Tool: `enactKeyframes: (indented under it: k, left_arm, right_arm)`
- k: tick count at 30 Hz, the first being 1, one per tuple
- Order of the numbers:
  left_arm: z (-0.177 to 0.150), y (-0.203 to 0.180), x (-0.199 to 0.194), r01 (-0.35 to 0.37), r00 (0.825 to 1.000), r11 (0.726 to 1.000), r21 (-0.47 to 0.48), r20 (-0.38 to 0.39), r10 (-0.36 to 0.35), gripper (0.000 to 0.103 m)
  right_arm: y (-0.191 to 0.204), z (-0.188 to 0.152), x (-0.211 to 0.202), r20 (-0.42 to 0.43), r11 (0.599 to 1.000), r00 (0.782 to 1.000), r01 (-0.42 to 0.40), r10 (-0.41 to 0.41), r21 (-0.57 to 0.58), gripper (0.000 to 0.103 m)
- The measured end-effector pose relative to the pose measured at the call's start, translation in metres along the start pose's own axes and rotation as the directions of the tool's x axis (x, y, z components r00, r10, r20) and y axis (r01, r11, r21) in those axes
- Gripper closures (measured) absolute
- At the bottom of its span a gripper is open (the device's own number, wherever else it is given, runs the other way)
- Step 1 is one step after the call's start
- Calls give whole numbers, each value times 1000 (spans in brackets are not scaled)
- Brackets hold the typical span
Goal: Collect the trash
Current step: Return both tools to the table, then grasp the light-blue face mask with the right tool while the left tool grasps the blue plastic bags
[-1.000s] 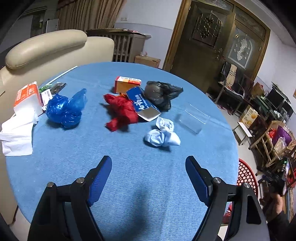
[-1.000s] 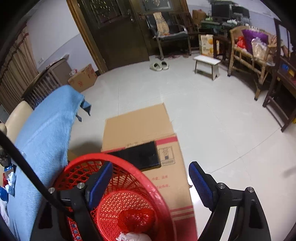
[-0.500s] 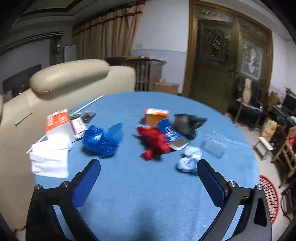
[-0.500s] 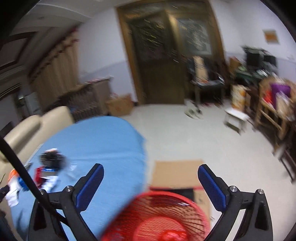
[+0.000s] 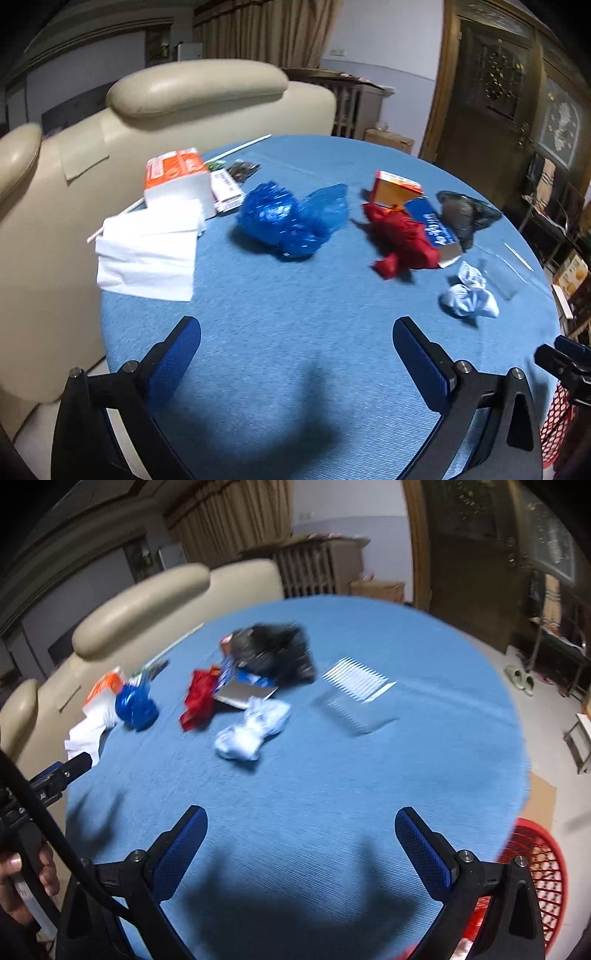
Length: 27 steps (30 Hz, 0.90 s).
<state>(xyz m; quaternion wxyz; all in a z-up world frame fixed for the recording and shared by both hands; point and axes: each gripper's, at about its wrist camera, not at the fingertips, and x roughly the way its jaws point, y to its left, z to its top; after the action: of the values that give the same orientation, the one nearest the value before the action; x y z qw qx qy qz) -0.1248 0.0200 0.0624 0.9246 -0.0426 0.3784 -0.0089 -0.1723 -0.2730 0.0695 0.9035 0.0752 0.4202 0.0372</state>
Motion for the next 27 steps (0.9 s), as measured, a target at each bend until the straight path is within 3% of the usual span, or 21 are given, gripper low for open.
enactKeyframes:
  k: [8,16,18,19,23,27]
  left_arm:
    - [3,17,17,-25,999,1000,-17,-45,24,0]
    - [23,27,29,-47,998,998,-37,-42,45,0]
    - [36,26,37,-43,999,998,-35,-29,42,0]
    - [44,24,43,-43,999,999,-28,-25,42,0]
    - [74,12,71,-33,999,999,15,-21,33,0]
    - [102,7,106,-77,996,996,37,-35,79,0]
  right_arm:
    - [19,46,47,-107,996,994,3,7,91,0]
    - [45,70,99,-175,996,984,49,-36,71,2]
    - [49,69,109,-190,997,981,51,-38,60,16]
    - [50,69,113,-199,997,979,49,-36,61,37]
    - [50,67,110,-187,998,982,23,-12,57,43]
    - [44,62,103,-187,998,982,14,-2,64,44]
